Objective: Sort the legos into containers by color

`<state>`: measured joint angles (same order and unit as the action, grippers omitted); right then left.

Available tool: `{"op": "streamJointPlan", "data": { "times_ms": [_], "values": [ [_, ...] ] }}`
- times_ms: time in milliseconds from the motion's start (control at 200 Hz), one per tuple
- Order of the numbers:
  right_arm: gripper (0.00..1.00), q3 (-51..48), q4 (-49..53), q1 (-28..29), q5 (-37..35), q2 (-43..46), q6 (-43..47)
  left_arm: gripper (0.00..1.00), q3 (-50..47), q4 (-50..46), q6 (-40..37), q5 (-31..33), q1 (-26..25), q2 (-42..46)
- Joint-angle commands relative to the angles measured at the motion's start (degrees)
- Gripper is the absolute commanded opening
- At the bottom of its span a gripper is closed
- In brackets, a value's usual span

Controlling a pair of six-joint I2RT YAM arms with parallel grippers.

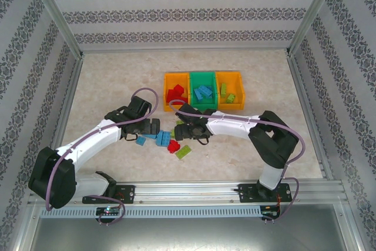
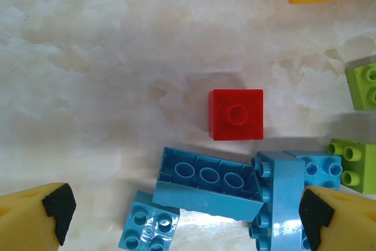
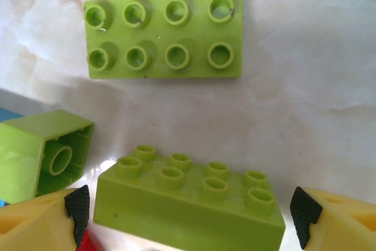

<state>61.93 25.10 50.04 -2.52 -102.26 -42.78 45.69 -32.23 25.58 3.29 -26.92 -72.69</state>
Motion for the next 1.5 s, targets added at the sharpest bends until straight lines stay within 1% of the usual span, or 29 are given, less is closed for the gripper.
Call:
{"op": "streamJointPlan", "data": {
  "times_ms": [0,145,255,340,485,604,709,789,869,1009,1124,1244,1339,1499],
  "values": [
    [0.88,2.46,2.49,0.58,-2.70,-1.72,-1.47,1.00,-0.81,1.12,0.13,1.11,0.55,0.79],
    [0.80,3.51,5.23,0.54,-4.26,-3.75,-0.90,1.00,-0.78,1.03,0.00,1.24,0.55,0.83],
    [0.67,2.76,5.79,0.39,-4.93,-3.96,-0.70,1.00,-0.66,0.77,-0.04,1.28,0.52,0.91],
    [0.61,1.22,5.70,0.15,-5.25,-2.79,-0.72,0.99,-0.65,0.50,-0.01,1.43,0.48,1.21],
    [0.58,-1.78,4.56,-1.36,-5.96,1.98,-0.64,1.00,-0.17,0.29,-1.17,0.23,0.44,1.33],
    [0.58,-2.35,4.99,-3.41,-7.04,7.75,0.79,1.00,0.95,-0.29,-2.90,-0.48,-0.34,0.25],
    [0.59,-1.81,6.43,-7.70,-8.00,12.63,4.01,1.00,1.91,-0.18,-4.68,-0.52,-2.27,-0.72],
    [0.59,-0.67,7.56,-12.97,-8.23,14.92,7.65,1.00,3.06,-0.29,-6.28,0.28,-4.84,-1.60],
    [0.59,1.66,8.36,-18.50,-8.10,15.34,11.53,1.00,4.55,-0.38,-8.10,1.46,-7.88,-3.05],
    [0.60,6.70,8.05,-27.43,-6.54,12.07,15.74,1.00,6.83,-0.03,-10.05,2.34,-12.34,-6.44],
    [0.60,12.36,8.09,-32.26,-4.65,6.35,18.05,1.00,9.08,0.83,-11.81,1.44,-14.09,-10.03],
    [0.60,19.22,9.38,-34.74,-2.61,-0.41,19.66,1.00,11.85,1.45,-14.47,0.57,-14.83,-13.68],
    [0.61,23.65,10.49,-36.05,-1.73,-5.07,19.68,1.00,14.69,1.17,-17.74,-1.36,-15.01,-16.58],
    [0.64,28.41,11.91,-37.63,-1.34,-9.76,19.00,0.97,19.41,-0.50,-22.48,-1.40,-15.27,-22.43]
  ]
}}
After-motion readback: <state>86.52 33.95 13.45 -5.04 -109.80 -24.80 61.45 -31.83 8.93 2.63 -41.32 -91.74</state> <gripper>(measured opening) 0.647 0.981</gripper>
